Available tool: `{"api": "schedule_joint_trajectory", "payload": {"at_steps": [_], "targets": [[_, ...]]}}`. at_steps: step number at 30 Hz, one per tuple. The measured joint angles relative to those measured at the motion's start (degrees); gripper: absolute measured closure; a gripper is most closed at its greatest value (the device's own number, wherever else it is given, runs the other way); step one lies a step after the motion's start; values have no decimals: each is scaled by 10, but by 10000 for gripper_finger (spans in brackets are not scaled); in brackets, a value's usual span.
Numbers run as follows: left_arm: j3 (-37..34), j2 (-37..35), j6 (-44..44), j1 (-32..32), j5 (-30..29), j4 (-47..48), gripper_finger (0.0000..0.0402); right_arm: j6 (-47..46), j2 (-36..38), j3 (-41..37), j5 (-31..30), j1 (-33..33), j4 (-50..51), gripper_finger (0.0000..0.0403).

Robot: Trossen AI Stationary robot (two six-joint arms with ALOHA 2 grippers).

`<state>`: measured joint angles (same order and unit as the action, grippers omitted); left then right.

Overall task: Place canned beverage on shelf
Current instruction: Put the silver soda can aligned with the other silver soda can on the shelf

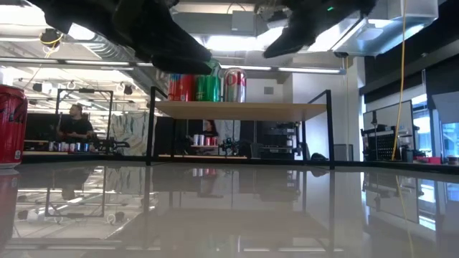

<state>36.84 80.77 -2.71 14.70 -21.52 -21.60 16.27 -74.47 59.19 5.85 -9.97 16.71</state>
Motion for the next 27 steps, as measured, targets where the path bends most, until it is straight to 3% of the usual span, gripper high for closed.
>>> {"api": "schedule_joint_trajectory", "payload": {"at_steps": [4, 11, 19, 27], "targets": [[0, 6, -5, 28, 13, -6, 43, -29, 32, -58, 11, 69, -7, 262], [23, 10, -50, 94, -32, 4, 43, -119, 41, -103, -39, 202, -21, 262], [183, 36, -167, 173, -90, 283, 43, -190, 39, -103, -101, 340, -79, 262], [330, 79, -355, 235, -52, 559, 43, -223, 7, -102, -154, 429, -134, 262]]}}
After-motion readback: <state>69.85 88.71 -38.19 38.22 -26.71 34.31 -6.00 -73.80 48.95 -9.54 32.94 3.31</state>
